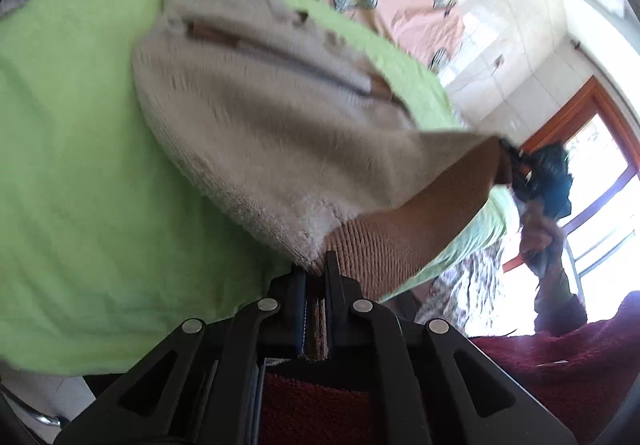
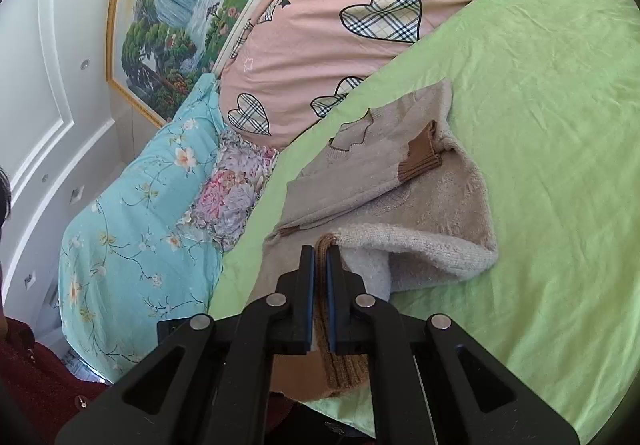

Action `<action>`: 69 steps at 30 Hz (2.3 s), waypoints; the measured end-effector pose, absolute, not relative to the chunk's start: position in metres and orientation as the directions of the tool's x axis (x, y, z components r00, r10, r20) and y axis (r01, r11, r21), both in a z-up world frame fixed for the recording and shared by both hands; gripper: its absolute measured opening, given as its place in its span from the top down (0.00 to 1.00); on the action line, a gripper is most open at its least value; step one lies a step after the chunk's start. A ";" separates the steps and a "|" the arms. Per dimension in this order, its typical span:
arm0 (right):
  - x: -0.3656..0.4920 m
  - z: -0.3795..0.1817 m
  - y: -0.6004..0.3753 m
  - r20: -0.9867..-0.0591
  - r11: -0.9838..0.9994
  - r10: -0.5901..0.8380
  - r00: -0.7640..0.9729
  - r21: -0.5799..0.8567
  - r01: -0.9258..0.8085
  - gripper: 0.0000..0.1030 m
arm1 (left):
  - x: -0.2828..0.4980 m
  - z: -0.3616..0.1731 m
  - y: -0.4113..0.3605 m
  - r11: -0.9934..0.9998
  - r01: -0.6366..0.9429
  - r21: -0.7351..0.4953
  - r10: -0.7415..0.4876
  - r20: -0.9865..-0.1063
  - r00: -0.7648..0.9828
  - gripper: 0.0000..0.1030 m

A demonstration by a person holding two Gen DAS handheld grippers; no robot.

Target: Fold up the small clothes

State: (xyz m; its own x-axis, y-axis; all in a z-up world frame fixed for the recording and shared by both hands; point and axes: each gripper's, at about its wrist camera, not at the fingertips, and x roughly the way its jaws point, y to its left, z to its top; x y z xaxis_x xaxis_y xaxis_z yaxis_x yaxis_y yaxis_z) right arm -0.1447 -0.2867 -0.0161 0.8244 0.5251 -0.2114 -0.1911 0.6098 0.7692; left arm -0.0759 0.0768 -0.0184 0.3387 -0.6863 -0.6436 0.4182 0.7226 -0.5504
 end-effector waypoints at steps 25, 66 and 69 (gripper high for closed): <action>-0.007 0.020 -0.322 -0.106 0.601 0.497 0.862 0.758 -0.253 0.94 | 0.145 0.094 0.091 0.778 0.390 -0.492 -0.602 -0.406 0.687 0.95; 0.220 -0.047 -0.290 -0.659 0.881 0.360 0.660 0.472 -0.009 0.70 | 0.341 -0.036 0.006 0.904 0.290 -0.315 -0.414 -0.814 0.407 0.90; 0.214 -0.048 -0.317 -0.610 0.844 0.302 0.732 0.529 0.092 0.70 | 0.350 -0.040 0.037 0.884 0.202 -0.421 -0.466 -0.772 0.433 0.94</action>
State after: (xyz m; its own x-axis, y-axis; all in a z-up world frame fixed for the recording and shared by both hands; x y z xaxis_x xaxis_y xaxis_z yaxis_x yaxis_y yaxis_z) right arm 0.2142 -0.3173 -0.0479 0.7324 0.3025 -0.6100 0.0920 0.8437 0.5289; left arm 0.3499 0.0365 -0.0403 0.4333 -0.4658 -0.7716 0.2018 0.8845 -0.4207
